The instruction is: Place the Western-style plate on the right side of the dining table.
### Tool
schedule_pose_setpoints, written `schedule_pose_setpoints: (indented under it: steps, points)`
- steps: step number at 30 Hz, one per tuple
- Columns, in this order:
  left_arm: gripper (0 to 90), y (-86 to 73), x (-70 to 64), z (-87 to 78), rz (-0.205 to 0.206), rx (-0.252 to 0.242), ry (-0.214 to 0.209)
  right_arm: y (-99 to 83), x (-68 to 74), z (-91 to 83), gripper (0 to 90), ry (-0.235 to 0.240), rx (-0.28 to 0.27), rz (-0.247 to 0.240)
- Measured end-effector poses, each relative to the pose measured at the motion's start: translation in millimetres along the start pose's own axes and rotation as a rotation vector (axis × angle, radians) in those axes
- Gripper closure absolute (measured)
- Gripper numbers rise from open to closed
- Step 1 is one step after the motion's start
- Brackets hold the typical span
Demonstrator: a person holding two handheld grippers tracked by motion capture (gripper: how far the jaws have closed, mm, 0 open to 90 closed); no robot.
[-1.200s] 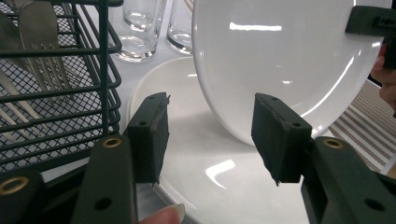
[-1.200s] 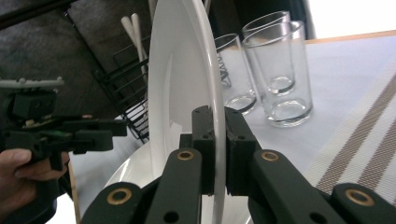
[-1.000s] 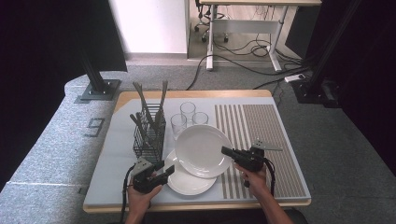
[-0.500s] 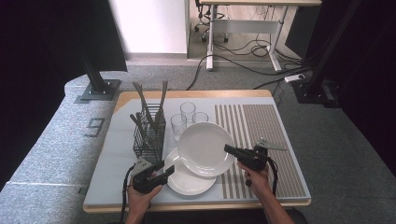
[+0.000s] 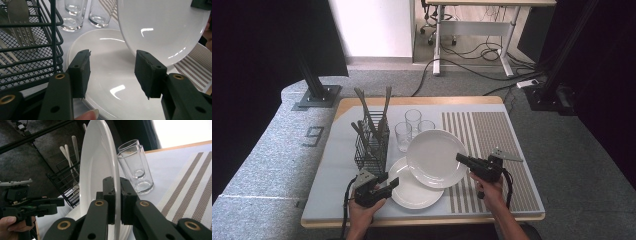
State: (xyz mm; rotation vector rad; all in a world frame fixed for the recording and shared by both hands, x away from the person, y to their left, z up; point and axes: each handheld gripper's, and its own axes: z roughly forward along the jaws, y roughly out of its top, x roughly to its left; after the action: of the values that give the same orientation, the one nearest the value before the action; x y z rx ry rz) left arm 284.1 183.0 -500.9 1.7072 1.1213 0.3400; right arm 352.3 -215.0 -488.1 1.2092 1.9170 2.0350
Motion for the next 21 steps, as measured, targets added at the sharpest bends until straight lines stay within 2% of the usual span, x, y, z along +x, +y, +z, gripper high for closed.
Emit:
schedule_pose_setpoints:
  steps: [21]
  points:
    - [46.4,-0.8,0.0,0.7,0.006,0.005,0.005,7.7,-11.5,-14.9,85.5,-0.024,-0.054,0.032]
